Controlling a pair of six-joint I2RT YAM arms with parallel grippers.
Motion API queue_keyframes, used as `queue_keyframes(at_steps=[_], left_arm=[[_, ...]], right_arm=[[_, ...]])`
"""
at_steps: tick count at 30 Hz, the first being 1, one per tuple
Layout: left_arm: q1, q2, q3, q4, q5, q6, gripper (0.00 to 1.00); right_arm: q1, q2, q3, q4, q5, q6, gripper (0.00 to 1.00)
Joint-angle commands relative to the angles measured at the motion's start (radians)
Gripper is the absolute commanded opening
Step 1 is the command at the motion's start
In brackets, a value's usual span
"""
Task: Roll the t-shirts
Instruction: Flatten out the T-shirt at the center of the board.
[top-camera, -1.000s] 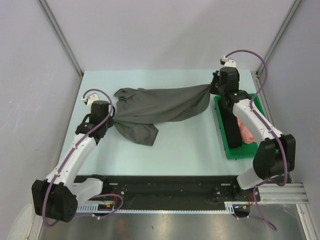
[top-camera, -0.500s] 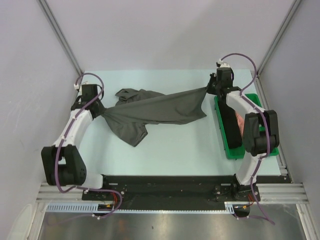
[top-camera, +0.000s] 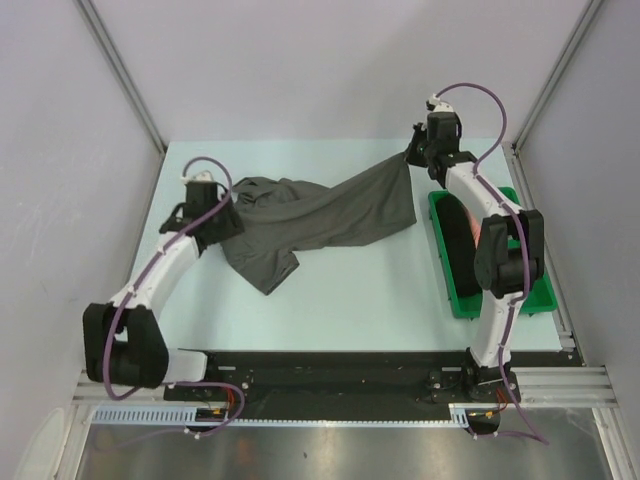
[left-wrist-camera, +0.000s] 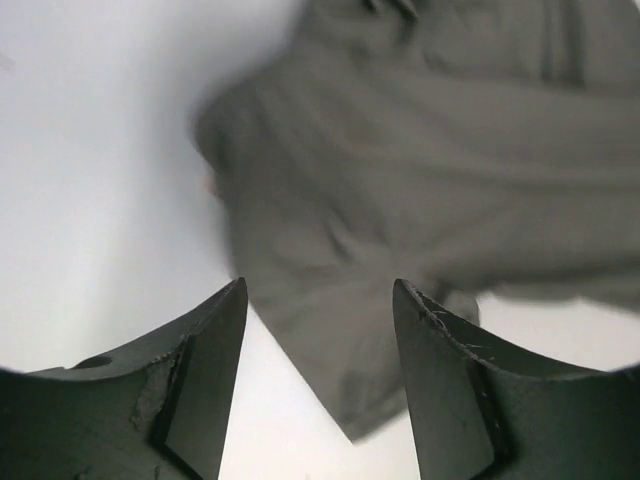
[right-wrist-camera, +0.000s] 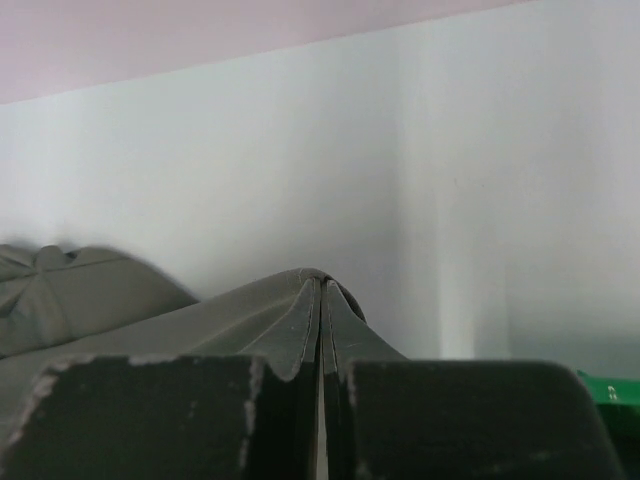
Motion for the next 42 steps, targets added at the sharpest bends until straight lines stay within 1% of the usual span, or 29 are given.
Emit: queue_keyframes(at_steps=[1,2,3,4,6,8,9,10,12,13,14,15,16,18,19,22,27,30,33,38,40,42], left_arm=[[-0.155,-0.113,-0.159,0.063,0.015,-0.086,0.63],[-0.181,-0.127,-0.209,0.080,0.008,-0.097,0.61],[-0.206,-0.127,-0.228,0.092,-0.011,-0.111,0.61],[-0.250,-0.122,-0.248,0.104,-0.020,-0.123,0.59],[-0.287,-0.104,-0.288,0.149,-0.023,-0.131,0.59],[-0.338,-0.090,-0.296,0.169,-0.032,-0.142,0.61],[-0.356,-0.063,-0.290,0.161,-0.048,-0.146,0.63],[-0.388,-0.047,-0.284,0.152,-0.067,-0.155,0.66],[-0.413,0.005,-0.271,0.137,-0.109,-0.171,0.67],[-0.428,0.017,-0.268,0.126,-0.130,-0.195,0.67],[-0.435,0.020,-0.264,0.094,-0.155,-0.214,0.67],[-0.439,0.017,-0.264,0.071,-0.228,-0.240,0.67],[-0.448,-0.013,-0.270,0.051,-0.254,-0.296,0.67],[-0.452,-0.058,-0.317,0.044,-0.282,-0.341,0.68],[-0.450,-0.103,-0.332,0.043,-0.288,-0.376,0.67],[-0.450,-0.157,-0.377,0.058,-0.281,-0.410,0.66],[-0.449,-0.176,-0.421,0.060,-0.252,-0.485,0.63],[-0.449,-0.211,-0.467,0.101,-0.230,-0.513,0.60],[-0.445,-0.202,-0.483,0.107,-0.241,-0.528,0.56],[-0.444,-0.167,-0.509,0.178,-0.239,-0.534,0.55],[-0.445,-0.122,-0.506,0.199,-0.238,-0.534,0.55],[-0.445,-0.075,-0.501,0.224,-0.233,-0.537,0.51]], right_arm=[[-0.012,0.101,0.083,-0.085,0.006,0.005,0.01],[-0.012,0.108,0.092,-0.112,0.010,0.005,0.02],[-0.010,0.116,0.103,-0.123,0.015,0.008,0.04],[-0.012,0.116,0.103,-0.129,0.023,0.007,0.07],[-0.010,0.107,0.085,-0.140,0.024,0.010,0.16],[-0.009,0.078,0.064,-0.137,0.049,0.011,0.23],[-0.009,0.069,0.057,-0.140,0.056,0.013,0.30],[-0.007,0.047,0.045,-0.144,0.059,0.014,0.34],[-0.001,0.024,0.027,-0.152,0.076,0.016,0.42],[0.002,-0.006,0.004,-0.155,0.082,0.017,0.44],[0.006,-0.023,-0.012,-0.157,0.089,0.021,0.44],[0.010,-0.045,-0.028,-0.154,0.095,0.022,0.45],[0.013,-0.065,-0.045,-0.146,0.095,0.024,0.45],[0.023,-0.128,-0.113,-0.129,0.099,0.030,0.45],[0.029,-0.145,-0.137,-0.119,0.102,0.031,0.45],[0.043,-0.197,-0.196,-0.120,0.112,0.037,0.43],[0.069,-0.255,-0.231,-0.138,0.127,0.034,0.41],[0.088,-0.275,-0.248,-0.138,0.130,0.025,0.41],[0.102,-0.277,-0.257,-0.148,0.129,0.022,0.40],[0.106,-0.284,-0.285,-0.151,0.129,0.021,0.40],[0.108,-0.297,-0.297,-0.154,0.127,0.022,0.40],[0.108,-0.309,-0.308,-0.155,0.132,0.021,0.40]])
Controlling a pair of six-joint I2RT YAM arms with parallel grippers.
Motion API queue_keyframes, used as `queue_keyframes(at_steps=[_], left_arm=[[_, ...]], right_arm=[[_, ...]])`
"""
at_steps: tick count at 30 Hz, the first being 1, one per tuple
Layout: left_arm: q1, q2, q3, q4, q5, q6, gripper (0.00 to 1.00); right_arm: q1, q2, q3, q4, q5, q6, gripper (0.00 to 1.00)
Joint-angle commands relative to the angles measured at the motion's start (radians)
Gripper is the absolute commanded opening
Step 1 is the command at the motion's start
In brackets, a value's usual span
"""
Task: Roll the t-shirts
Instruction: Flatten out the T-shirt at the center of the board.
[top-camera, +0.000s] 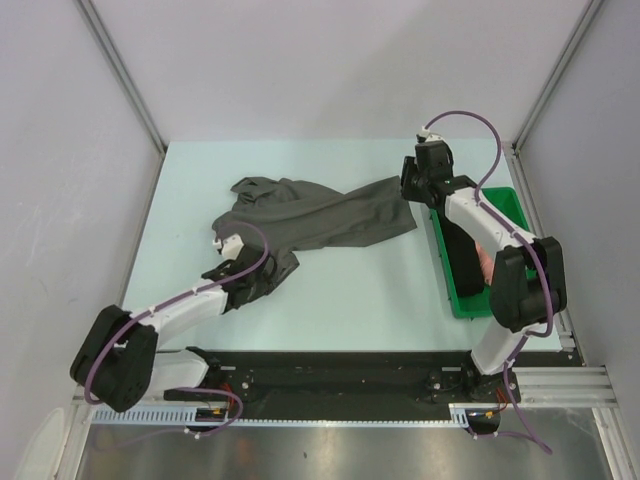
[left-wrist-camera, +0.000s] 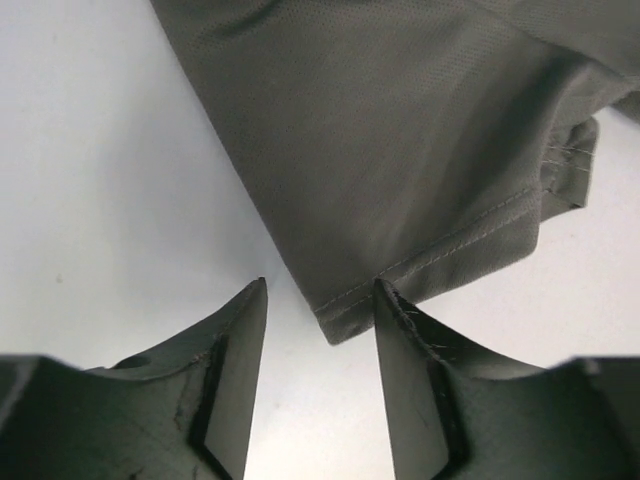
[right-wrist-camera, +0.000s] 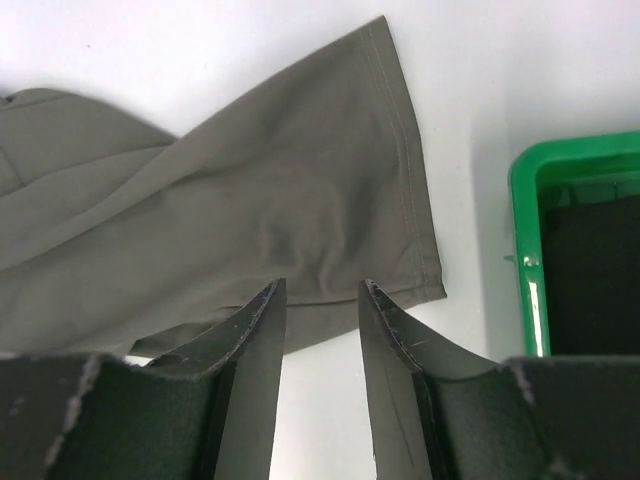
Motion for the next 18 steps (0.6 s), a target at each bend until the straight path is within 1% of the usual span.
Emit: queue_keyframes(at_steps=[1,4,5,7,8,9,12,13,14,16,17,18], left_arm=[[0.001,0.080,0.008,0.091,-0.001,-0.025,0.49],[0.003,0.115,0.027,0.091,-0.019,-0.029,0.31],[0.001,0.117,0.038,0.076,-0.038,-0.034,0.15],[0.003,0.085,0.084,-0.028,-0.132,-0.040,0.00],[0.003,0.063,0.101,-0.073,-0.171,-0.045,0.00],[0.004,0.040,0.118,-0.175,-0.264,-0.055,0.00],[0.061,-0.079,0.175,-0.301,-0.335,-0.040,0.00],[0.082,-0.121,0.185,-0.320,-0.346,-0.028,0.00],[0.131,-0.200,0.186,-0.332,-0.346,-0.002,0.00],[0.168,-0.291,0.166,-0.328,-0.340,0.046,0.00],[0.194,-0.370,0.156,-0.329,-0.340,0.078,0.00],[0.208,-0.404,0.150,-0.336,-0.340,0.093,0.00]], right_arm=[[0.000,-0.080,-0.027,0.004,0.016,-0.006,0.40],[0.002,-0.098,-0.041,-0.002,0.019,-0.008,0.39],[0.002,-0.109,-0.048,-0.002,0.013,-0.005,0.39],[0.015,-0.124,-0.064,-0.016,0.014,-0.005,0.38],[0.025,-0.141,-0.084,-0.019,0.019,-0.005,0.38],[0.043,-0.152,-0.099,-0.025,0.022,-0.005,0.38],[0.074,-0.193,-0.168,-0.039,0.053,0.017,0.37],[0.075,-0.208,-0.189,-0.033,0.056,0.029,0.37],[0.075,-0.224,-0.222,-0.025,0.044,0.040,0.37],[0.080,-0.280,-0.312,0.016,0.028,0.084,0.37],[0.085,-0.300,-0.343,0.030,0.028,0.100,0.37],[0.083,-0.332,-0.407,0.063,0.031,0.109,0.36]])
